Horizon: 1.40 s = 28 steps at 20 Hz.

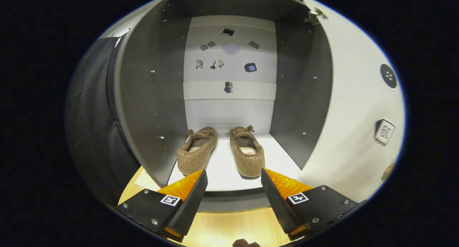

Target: Open the shoe cabinet door, grab the shoes and put them into the shoe cabinet, then close the shoe cabinet door.

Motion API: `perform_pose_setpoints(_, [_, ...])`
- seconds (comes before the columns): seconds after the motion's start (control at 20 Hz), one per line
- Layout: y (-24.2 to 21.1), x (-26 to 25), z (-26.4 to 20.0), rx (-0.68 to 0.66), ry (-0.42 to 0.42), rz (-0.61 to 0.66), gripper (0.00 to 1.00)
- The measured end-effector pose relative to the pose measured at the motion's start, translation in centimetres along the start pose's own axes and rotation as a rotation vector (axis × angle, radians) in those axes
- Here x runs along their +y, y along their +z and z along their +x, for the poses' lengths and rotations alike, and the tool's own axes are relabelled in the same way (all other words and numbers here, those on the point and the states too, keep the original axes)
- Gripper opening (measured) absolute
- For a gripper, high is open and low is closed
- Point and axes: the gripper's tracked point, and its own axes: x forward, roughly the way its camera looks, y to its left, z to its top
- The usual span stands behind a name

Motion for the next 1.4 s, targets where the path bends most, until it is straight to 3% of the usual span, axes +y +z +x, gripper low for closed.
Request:
perform_pose_setpoints(0.4, [-2.6, -3.4, -10.6, -0.054, 0.060, 0.014, 0.93])
perform_pose_setpoints(0.65, [-4.5, -6.3, -18.4, -0.089, 0.214, 0.012, 0.93])
perform_pose_setpoints(1.0, [-6.7, -15.2, -26.9, -0.138, 0.350, 0.014, 0.93])
perform_pose_setpoints(1.1, [-6.9, -17.7, -28.1, -0.165, 0.357, 0.016, 0.93])
perform_pose_setpoints(1.4, [-6.1, -26.0, -26.6, -0.181, 0.250, 0.033, 0.93])
